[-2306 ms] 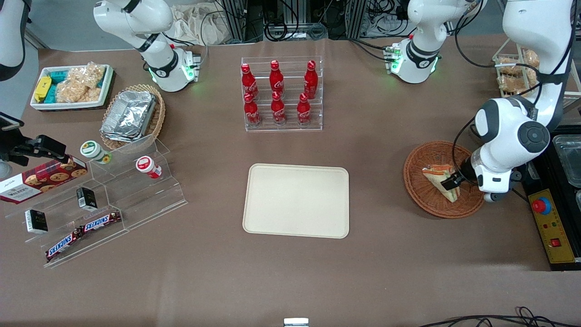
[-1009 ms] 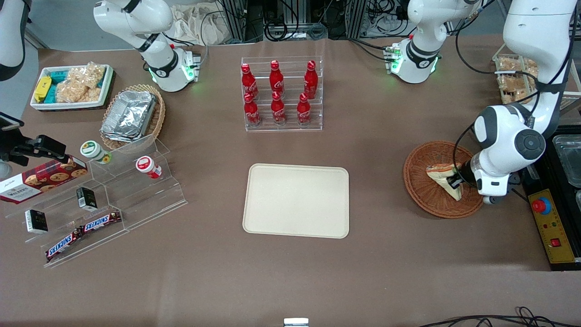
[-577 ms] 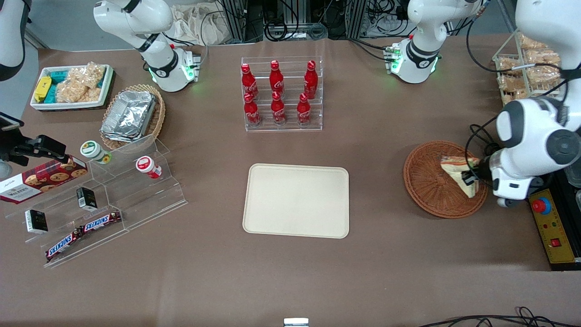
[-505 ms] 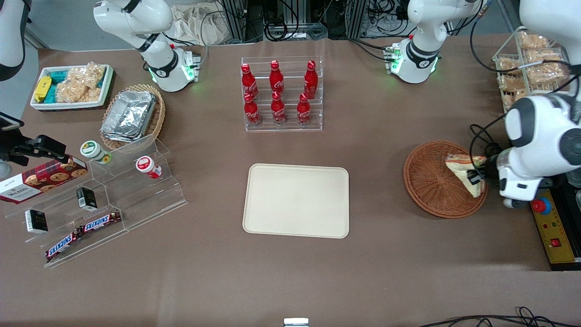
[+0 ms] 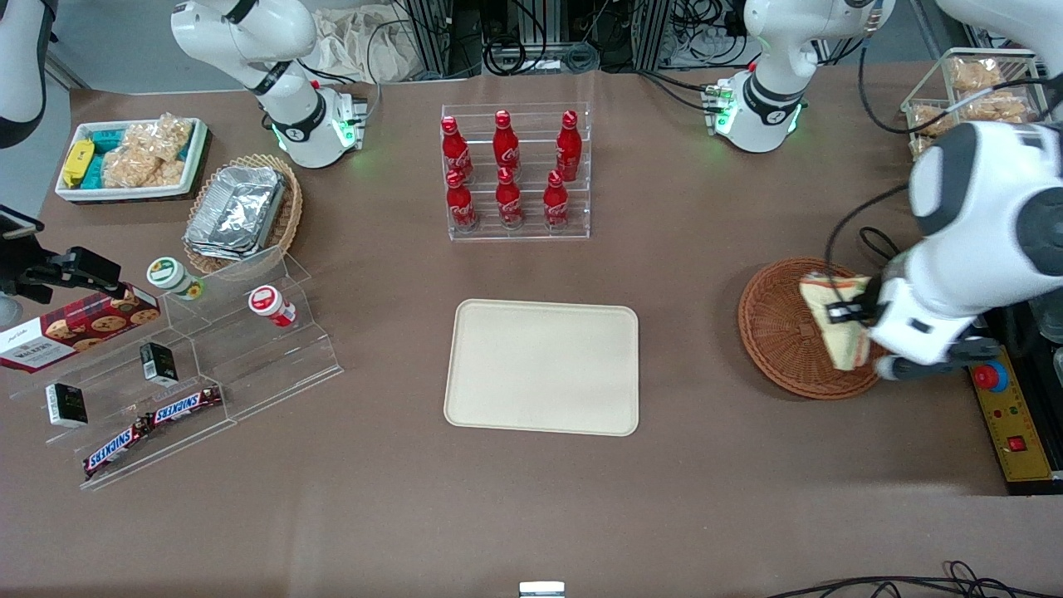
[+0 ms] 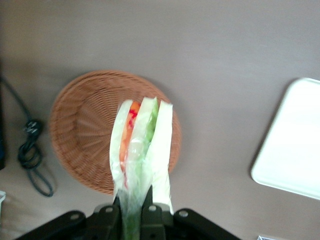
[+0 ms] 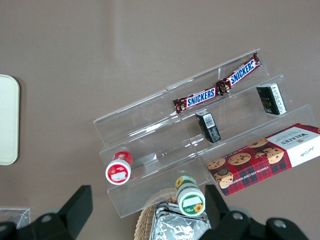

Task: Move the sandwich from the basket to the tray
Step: 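Lift the sandwich out of the basket and carry it toward the cream tray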

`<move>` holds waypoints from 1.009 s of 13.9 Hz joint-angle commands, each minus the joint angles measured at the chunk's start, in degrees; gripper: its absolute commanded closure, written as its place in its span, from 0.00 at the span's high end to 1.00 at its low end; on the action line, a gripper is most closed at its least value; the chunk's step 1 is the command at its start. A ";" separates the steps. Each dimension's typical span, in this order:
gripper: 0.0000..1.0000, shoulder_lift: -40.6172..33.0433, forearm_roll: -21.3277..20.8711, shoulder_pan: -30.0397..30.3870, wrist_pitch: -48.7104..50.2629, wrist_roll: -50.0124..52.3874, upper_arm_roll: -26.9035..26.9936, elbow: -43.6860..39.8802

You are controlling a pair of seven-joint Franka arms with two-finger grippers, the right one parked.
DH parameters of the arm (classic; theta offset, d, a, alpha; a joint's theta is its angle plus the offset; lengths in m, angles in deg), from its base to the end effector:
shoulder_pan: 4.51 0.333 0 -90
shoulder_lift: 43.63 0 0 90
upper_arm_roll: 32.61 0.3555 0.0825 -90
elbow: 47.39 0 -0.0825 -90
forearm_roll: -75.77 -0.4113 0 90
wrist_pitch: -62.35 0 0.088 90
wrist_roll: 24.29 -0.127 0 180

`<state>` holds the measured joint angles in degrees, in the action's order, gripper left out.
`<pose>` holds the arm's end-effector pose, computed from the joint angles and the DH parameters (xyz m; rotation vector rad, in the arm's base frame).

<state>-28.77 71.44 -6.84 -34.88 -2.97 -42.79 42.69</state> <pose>0.6477 -0.1234 0.4938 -3.0634 -0.2182 0.1789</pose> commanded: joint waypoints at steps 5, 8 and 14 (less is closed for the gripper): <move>0.00 15.08 0.20 -14.27 -2.86 7.94 0.24 -7.46; 0.00 20.37 0.46 -17.35 -10.15 9.26 0.24 -7.73; 0.00 26.35 0.55 -20.61 -21.68 11.11 0.07 -7.29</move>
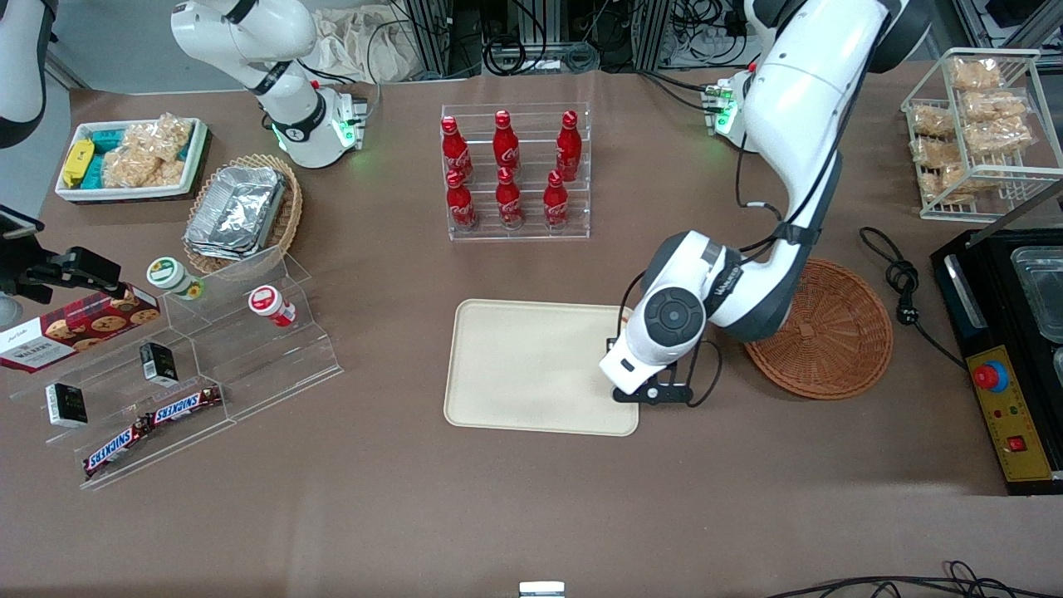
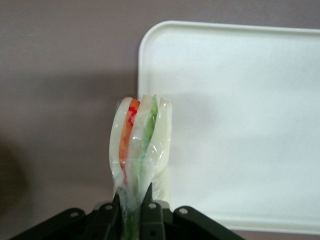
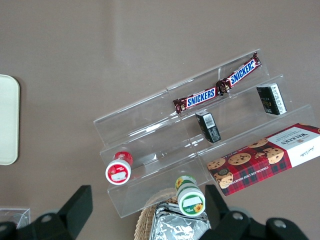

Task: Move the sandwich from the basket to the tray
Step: 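Lower the sandwich onto the cream tray and open the left gripper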

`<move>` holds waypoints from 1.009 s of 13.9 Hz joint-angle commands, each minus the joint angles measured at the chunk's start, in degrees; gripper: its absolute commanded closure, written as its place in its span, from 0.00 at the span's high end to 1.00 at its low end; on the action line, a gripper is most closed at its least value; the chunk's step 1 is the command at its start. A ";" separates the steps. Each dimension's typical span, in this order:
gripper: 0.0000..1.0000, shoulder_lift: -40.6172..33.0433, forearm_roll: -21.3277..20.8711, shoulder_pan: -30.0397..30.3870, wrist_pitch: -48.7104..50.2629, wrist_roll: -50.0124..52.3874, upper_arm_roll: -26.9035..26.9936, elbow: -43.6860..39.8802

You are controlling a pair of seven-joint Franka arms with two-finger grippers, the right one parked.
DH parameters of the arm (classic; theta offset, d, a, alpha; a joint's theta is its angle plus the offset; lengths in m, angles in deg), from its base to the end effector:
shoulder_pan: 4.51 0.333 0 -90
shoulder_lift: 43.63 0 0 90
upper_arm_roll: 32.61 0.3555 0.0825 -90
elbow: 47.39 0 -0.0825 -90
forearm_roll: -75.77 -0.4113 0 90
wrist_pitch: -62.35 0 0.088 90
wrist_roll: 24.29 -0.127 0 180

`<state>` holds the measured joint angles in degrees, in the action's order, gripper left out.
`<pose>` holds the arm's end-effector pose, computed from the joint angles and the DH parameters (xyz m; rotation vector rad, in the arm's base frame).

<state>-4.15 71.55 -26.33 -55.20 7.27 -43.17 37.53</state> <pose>0.6467 -0.3772 0.2603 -3.1259 0.0266 0.1889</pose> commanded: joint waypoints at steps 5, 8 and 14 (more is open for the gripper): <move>0.01 3.32 0.44 -2.35 -3.92 0.95 0.45 -1.96; 0.99 3.24 0.36 -2.18 -3.48 1.39 0.53 -1.87; 1.00 1.04 0.44 -1.48 -2.51 2.10 0.53 -2.22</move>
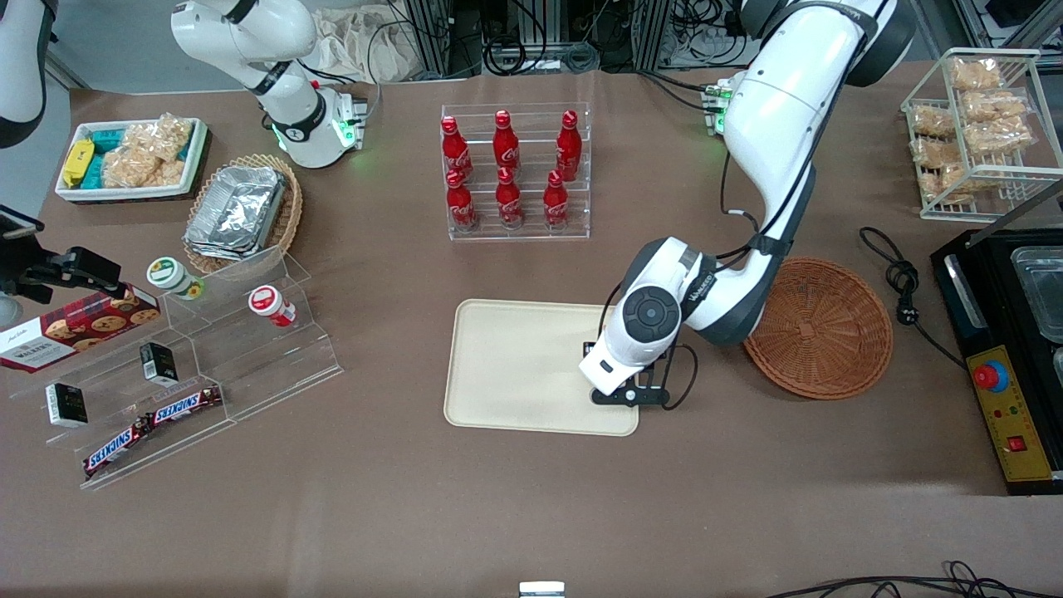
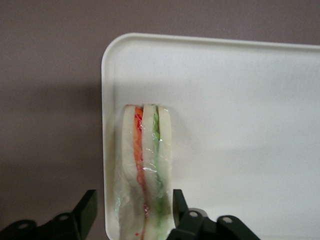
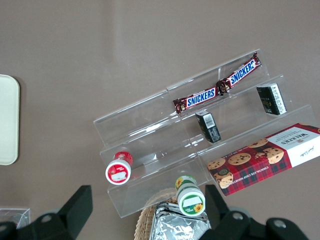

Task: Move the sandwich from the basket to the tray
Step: 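Lower the sandwich onto the cream tray and open the left gripper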

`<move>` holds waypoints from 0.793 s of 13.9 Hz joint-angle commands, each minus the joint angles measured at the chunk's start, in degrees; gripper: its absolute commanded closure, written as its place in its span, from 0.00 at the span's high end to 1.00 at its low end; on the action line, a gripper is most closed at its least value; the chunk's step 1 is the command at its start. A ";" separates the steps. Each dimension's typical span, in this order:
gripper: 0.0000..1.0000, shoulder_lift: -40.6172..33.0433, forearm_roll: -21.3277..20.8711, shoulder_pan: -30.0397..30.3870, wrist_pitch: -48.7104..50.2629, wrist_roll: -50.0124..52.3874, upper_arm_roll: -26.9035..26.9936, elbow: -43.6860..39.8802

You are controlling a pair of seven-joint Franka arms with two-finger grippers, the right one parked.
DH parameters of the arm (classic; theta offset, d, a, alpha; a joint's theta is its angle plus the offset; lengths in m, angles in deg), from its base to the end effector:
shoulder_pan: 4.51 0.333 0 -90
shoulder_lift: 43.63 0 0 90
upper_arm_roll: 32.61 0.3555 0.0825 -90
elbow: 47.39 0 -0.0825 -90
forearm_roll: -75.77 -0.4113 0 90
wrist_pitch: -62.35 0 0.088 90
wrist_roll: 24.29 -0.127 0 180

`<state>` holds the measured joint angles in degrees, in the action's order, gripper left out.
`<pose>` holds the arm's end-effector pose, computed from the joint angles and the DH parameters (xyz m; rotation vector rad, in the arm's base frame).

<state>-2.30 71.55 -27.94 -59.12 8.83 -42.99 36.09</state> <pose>0.6494 -0.4001 0.2529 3.1164 -0.0164 -0.1105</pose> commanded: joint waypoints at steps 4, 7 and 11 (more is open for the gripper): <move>1.00 -2.55 1.14 1.98 1.05 0.01 0.45 -1.13; 1.00 -5.29 2.37 4.26 3.42 -0.08 0.36 -0.87; 1.00 -7.66 2.46 5.23 5.44 -0.17 0.45 -0.69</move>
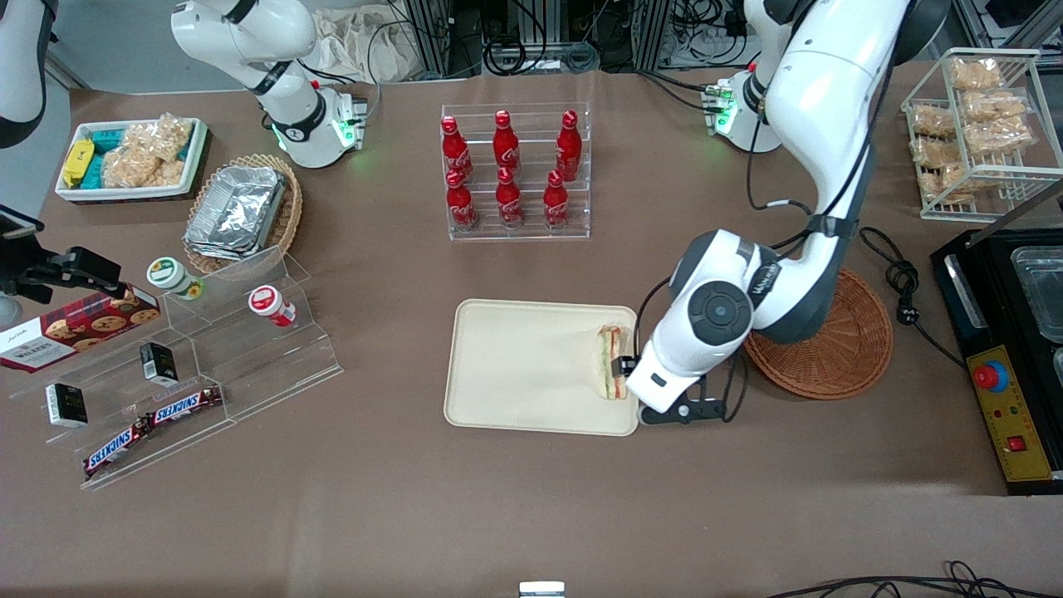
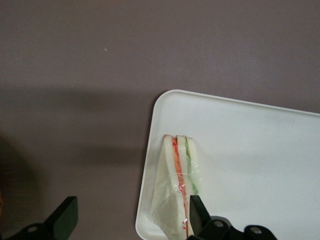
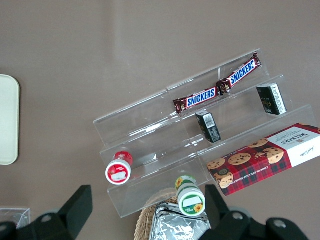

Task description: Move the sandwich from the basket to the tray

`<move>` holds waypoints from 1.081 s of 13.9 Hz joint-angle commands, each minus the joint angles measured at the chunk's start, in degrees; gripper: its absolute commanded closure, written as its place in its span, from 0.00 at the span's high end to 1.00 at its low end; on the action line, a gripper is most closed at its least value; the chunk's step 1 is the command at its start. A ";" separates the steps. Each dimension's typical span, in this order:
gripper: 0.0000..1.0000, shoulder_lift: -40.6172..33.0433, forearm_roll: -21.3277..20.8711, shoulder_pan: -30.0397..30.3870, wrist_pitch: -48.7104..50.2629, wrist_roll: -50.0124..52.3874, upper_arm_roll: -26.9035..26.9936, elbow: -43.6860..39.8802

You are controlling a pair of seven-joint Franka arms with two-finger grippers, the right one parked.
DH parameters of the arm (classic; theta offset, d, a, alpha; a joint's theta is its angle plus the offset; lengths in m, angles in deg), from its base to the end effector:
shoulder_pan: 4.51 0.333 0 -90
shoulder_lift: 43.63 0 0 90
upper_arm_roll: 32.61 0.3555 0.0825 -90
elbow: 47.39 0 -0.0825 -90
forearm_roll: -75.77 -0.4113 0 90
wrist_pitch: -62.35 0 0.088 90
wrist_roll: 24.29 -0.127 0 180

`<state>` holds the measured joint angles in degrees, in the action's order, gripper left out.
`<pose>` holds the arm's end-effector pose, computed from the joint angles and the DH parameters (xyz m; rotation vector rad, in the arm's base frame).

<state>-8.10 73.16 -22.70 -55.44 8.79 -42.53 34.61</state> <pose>0.6876 -0.3357 0.3360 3.0795 0.1512 -0.0287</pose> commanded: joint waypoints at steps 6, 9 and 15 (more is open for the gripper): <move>1.00 -14.13 3.05 10.71 9.86 -6.96 -0.02 8.49; 1.00 -27.23 3.06 13.35 8.11 -8.02 0.16 22.37; 1.00 -37.91 2.71 21.52 11.41 -20.84 0.42 29.92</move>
<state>-44.45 75.32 -3.63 -47.26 -8.37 -41.73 65.61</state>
